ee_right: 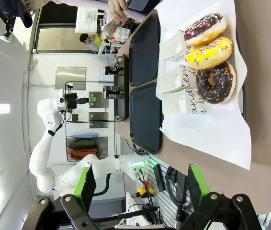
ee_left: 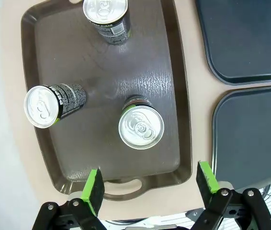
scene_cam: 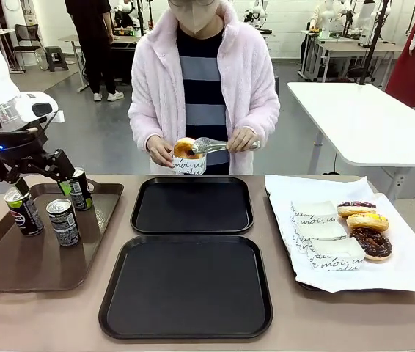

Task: Set up donuts and drinks on trays.
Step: Pick up one Pepsi coke and place it on the Flat Tray.

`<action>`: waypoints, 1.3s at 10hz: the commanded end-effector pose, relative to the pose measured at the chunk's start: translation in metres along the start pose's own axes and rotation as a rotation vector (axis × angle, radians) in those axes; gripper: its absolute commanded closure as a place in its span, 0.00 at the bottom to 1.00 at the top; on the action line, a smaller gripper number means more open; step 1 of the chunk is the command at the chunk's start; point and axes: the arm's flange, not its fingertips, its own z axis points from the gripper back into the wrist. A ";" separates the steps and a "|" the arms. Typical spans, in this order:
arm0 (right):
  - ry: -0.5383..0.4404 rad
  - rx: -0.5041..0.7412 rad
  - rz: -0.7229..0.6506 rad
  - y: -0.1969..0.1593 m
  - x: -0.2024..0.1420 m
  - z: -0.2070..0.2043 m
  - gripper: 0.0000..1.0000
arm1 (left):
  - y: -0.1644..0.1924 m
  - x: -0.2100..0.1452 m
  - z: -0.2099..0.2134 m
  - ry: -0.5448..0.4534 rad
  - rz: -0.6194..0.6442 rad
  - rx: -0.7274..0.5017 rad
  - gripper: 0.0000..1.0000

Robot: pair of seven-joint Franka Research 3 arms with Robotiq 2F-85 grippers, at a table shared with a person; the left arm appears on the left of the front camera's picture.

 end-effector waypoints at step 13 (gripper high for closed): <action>0.012 0.002 -0.006 -0.001 -0.002 0.001 0.00 | -0.009 0.024 -0.081 0.030 0.100 0.088 0.00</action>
